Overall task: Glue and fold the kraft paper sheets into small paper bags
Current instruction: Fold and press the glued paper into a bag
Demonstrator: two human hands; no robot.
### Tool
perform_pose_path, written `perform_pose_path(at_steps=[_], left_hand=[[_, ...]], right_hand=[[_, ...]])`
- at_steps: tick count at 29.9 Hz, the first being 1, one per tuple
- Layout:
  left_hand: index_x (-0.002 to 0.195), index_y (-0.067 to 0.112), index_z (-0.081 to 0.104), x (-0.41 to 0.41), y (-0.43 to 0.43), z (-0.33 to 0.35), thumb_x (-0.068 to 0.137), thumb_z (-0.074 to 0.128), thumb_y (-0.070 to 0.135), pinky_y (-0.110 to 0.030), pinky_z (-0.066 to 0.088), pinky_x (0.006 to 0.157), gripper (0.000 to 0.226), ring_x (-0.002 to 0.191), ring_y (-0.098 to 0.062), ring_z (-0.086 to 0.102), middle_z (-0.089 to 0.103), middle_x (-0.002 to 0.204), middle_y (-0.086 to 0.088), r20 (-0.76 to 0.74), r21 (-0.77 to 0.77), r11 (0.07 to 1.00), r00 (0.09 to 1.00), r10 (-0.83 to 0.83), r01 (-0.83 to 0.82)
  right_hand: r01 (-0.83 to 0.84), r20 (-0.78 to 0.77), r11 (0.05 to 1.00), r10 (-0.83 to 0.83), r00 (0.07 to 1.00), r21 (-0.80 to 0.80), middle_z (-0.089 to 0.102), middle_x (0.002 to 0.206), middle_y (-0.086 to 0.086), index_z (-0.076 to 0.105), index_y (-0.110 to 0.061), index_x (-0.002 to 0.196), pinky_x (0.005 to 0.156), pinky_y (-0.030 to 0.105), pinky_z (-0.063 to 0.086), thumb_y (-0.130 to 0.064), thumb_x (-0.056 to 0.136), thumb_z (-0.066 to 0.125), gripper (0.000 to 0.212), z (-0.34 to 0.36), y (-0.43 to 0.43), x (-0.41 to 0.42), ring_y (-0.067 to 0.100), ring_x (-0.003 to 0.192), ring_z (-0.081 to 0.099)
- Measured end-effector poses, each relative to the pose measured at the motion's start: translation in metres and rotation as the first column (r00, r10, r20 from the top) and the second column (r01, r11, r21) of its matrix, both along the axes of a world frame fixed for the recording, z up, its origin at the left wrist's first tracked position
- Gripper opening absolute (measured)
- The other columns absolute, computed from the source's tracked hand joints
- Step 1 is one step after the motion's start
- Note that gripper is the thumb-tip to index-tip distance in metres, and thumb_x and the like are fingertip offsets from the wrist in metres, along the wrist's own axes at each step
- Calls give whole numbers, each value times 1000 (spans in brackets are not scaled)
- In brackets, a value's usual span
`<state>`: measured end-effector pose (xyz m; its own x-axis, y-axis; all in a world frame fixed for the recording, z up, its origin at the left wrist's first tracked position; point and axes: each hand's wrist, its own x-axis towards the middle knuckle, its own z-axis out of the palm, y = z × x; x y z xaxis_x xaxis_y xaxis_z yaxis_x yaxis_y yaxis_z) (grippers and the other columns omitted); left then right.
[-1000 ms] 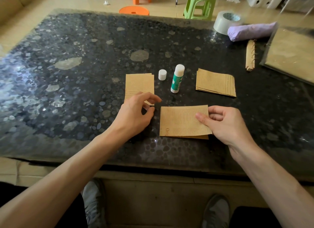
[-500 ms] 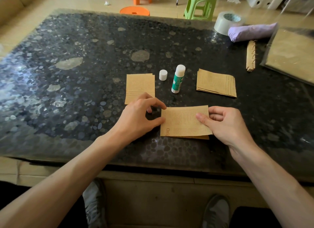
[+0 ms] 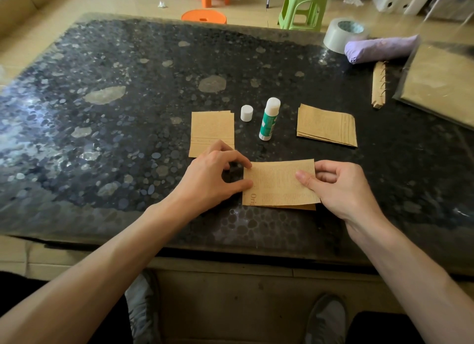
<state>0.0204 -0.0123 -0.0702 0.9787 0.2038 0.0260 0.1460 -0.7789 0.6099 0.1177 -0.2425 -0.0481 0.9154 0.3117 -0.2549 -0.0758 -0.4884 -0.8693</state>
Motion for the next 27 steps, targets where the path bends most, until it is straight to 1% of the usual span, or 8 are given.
perform_pose_path(at_steps=[4,8,10,14,17,19,23,27], left_hand=[[112,42,69,1,-1,1,81,79,50,-9,36,70,34,96,-2,54,49,115,17,-18,8,1000,1000,-10,10],[114,42,68,2,0,2,82,78,51,-10,35,69,35,97,-2,54,47,115,17,-37,33,999,999,-20,22],[114,42,68,2,0,2,82,78,51,-10,35,69,35,97,-2,54,46,114,17,-36,31,999,999,-21,22],[114,41,68,2,0,1,82,78,50,-10,36,70,35,97,-3,53,47,114,17,-36,24,999,999,-25,26],[114,41,68,3,0,2,82,78,50,-11,37,71,35,97,-3,53,47,114,17,-46,22,999,999,-25,26],[113,42,68,3,0,2,81,79,50,-11,37,71,35,97,-3,53,46,112,18,-47,14,1000,999,-22,23],[113,42,68,3,-1,2,81,79,50,-11,36,71,35,99,-3,54,48,112,17,-39,21,1000,999,-20,21],[121,38,67,2,3,8,78,82,49,-15,39,78,47,105,-6,53,47,119,13,-98,16,998,993,-66,68]], right_hand=[[3,12,1000,-3,1000,-16,73,84,-17,66,-39,88,64,15,51,-27,91,79,18,-1,0,0,-3,78,70],[15,44,996,-11,999,-84,75,98,-11,74,-26,114,80,26,58,-28,90,79,24,-4,2,1,5,95,70],[9,89,990,4,996,-140,72,95,-15,74,-24,119,79,25,58,-29,90,80,30,-5,2,0,2,91,69],[14,325,947,97,941,-322,58,83,-23,62,-27,132,68,20,52,-38,86,82,51,-8,3,-8,-2,75,63],[87,495,903,148,856,-422,57,104,-9,51,-28,142,77,30,54,-45,83,83,70,-12,1,-15,10,89,61],[48,564,896,235,791,-441,51,116,-4,56,-26,137,82,29,50,-39,85,82,60,-15,-2,-16,11,102,55],[-131,645,889,414,642,-440,58,118,-6,73,-18,113,94,22,46,-16,93,72,20,-23,5,-28,8,111,54],[-276,615,863,498,612,-423,64,134,-2,72,-14,126,110,25,45,-20,101,61,29,-30,20,-43,10,127,56]])
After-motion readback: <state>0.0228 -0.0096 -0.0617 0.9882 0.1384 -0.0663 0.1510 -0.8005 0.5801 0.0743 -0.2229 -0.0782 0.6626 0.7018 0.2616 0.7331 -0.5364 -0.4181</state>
